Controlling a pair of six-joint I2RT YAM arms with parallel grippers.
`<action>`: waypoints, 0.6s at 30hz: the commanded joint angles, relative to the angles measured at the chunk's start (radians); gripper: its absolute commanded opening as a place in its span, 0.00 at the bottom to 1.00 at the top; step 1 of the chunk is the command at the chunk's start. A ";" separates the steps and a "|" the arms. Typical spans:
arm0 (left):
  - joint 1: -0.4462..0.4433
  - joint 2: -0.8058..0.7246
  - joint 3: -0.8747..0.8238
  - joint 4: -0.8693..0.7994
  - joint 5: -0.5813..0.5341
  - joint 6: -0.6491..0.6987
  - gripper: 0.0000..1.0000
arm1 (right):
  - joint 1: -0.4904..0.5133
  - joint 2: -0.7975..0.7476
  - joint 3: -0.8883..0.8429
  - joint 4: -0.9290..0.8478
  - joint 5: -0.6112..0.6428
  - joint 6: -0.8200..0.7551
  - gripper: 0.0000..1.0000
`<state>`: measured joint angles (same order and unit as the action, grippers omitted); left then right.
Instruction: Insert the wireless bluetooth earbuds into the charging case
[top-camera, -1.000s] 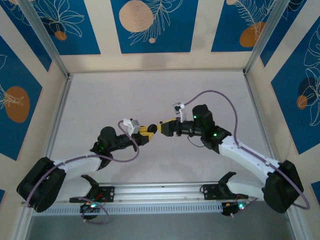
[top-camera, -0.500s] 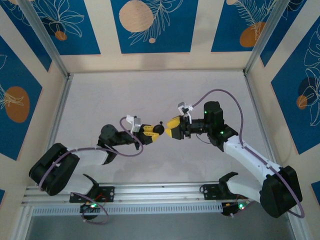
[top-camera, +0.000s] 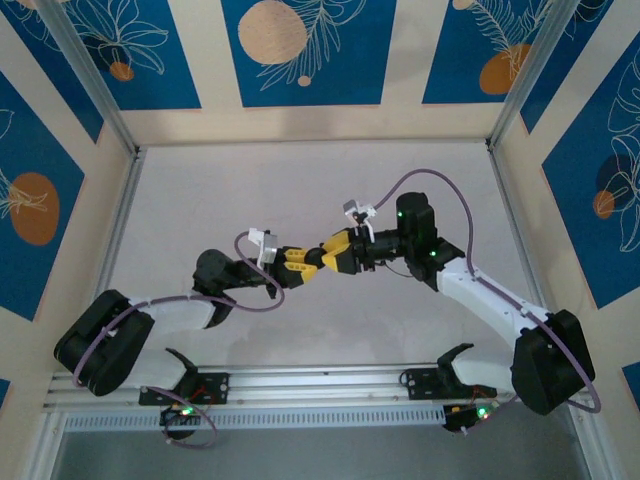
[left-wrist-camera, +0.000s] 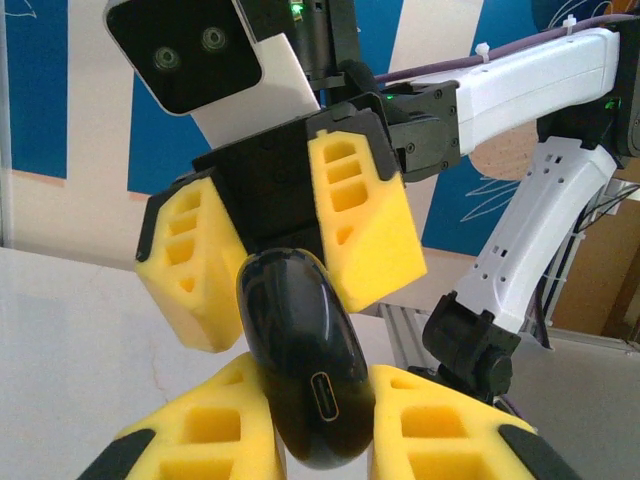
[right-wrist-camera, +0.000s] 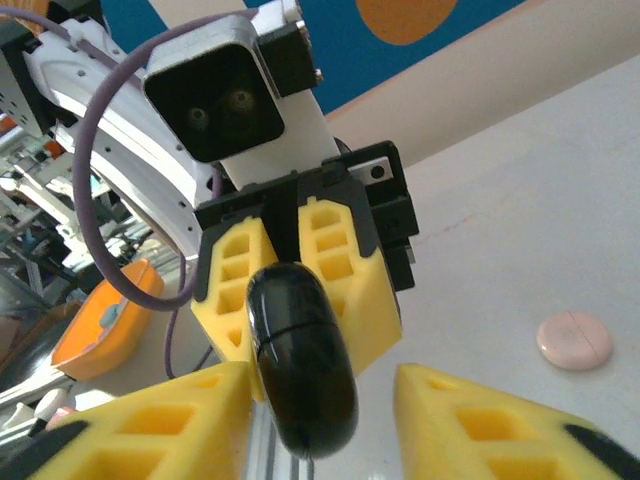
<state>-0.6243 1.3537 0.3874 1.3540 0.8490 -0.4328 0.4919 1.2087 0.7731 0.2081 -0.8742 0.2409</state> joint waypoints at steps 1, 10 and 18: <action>-0.009 -0.027 0.025 0.053 0.025 -0.011 0.10 | 0.012 0.013 0.036 0.016 -0.050 -0.030 0.32; -0.010 -0.031 0.020 0.053 0.006 -0.017 0.15 | 0.016 0.006 0.045 -0.034 -0.073 -0.072 0.11; -0.008 -0.032 -0.005 0.021 -0.037 0.033 0.45 | 0.017 -0.018 0.116 -0.351 0.001 -0.262 0.08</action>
<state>-0.6250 1.3361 0.3874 1.3563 0.8299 -0.4343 0.5026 1.2163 0.8356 0.0635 -0.9051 0.1081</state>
